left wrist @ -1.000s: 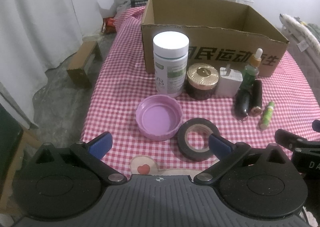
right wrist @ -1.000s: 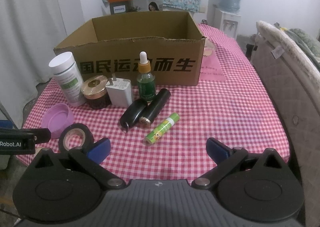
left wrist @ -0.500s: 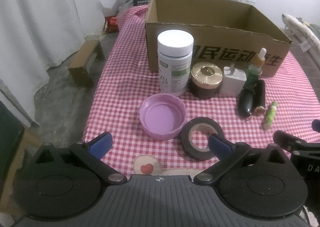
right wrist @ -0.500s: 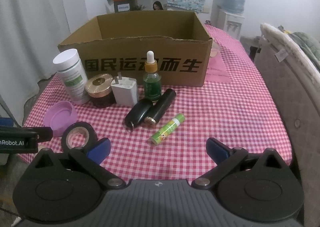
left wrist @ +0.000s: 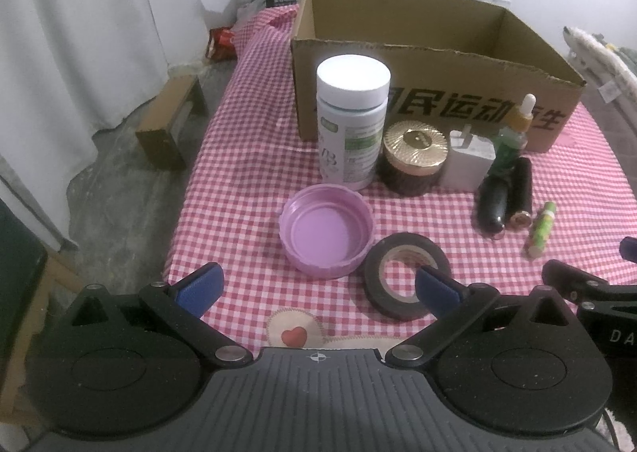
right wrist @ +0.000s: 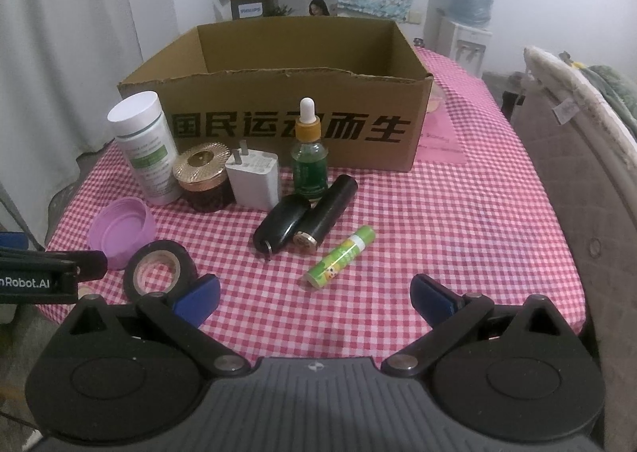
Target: Organize rigid objects
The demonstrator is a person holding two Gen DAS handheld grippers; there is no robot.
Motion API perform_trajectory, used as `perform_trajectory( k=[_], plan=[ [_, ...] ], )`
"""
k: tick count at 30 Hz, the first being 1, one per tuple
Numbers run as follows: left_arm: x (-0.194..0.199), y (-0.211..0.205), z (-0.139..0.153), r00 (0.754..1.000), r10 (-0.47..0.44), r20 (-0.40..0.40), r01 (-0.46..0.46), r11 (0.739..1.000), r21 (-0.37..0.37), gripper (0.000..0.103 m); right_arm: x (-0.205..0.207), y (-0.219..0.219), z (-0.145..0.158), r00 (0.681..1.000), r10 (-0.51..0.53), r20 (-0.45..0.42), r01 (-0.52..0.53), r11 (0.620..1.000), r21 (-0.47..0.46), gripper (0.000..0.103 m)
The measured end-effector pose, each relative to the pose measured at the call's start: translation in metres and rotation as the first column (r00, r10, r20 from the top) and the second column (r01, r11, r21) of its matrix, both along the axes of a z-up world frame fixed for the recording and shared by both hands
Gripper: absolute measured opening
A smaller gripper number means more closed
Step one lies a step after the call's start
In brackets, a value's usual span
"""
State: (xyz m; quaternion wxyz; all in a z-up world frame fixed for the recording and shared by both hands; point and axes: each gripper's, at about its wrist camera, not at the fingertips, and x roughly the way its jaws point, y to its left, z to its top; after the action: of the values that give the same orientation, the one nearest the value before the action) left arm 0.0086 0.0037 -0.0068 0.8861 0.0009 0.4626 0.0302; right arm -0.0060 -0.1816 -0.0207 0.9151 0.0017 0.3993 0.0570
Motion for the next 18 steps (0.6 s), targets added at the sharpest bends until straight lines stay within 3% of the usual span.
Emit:
perform_trajectory(
  k=[18],
  plan=[
    [0.016, -0.008, -0.002, 0.999, -0.049, 0.01, 0.049, 0.999, 0.001, 0.103, 0.012, -0.012, -0.005, 1.0, -0.023, -0.007, 0.023, 0.999, 0.027, 0.103]
  ],
)
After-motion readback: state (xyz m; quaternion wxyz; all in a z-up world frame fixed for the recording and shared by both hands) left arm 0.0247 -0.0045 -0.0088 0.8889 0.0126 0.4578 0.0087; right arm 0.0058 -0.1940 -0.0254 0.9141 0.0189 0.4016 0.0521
